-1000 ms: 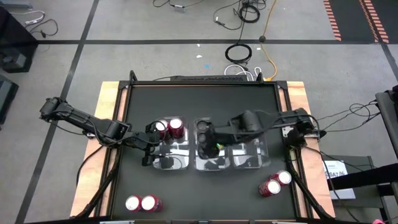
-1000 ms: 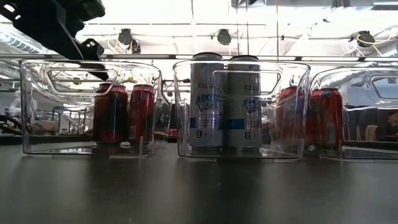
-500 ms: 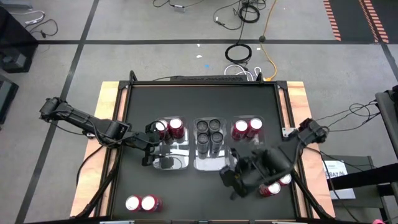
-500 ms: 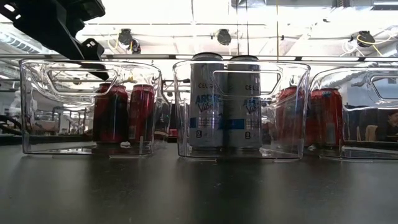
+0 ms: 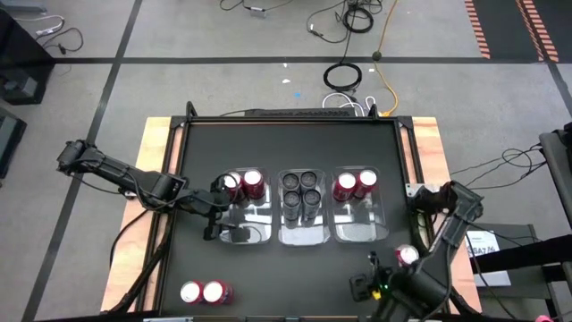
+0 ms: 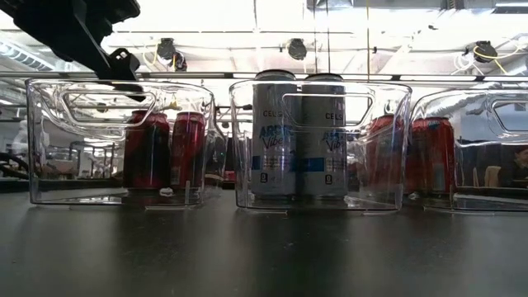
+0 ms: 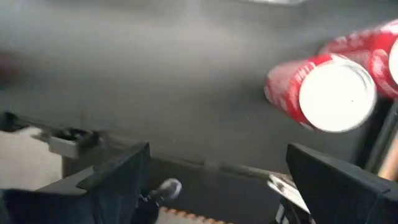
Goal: Sort soda cans
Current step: Put the left red soda can into the left transparent bin
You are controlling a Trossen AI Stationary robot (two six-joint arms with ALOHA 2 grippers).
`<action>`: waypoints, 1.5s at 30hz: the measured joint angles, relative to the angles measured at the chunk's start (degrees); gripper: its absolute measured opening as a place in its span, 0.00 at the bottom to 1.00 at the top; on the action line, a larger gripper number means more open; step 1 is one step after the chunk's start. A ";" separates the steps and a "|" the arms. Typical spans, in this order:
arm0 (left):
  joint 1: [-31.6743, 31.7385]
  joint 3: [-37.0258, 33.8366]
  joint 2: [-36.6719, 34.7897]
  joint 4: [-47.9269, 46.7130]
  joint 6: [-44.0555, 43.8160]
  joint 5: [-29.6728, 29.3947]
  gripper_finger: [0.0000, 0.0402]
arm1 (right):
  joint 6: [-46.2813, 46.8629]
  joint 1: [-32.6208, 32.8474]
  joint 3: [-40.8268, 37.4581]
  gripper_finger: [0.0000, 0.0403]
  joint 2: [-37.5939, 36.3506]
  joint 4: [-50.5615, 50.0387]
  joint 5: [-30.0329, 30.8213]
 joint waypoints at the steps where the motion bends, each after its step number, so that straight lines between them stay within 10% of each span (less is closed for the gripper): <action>1: 0.02 0.00 0.00 0.16 0.00 0.02 0.98 | 0.02 0.22 0.00 0.91 0.00 -0.02 -0.63; 31: 0.02 0.00 0.01 0.67 -4.35 -0.61 0.98 | -0.68 3.77 -8.73 0.91 -1.34 0.14 -4.19; 45: 0.02 0.00 0.01 0.65 -4.31 -1.05 0.98 | -1.28 -0.39 -26.41 0.91 -20.86 3.16 -3.48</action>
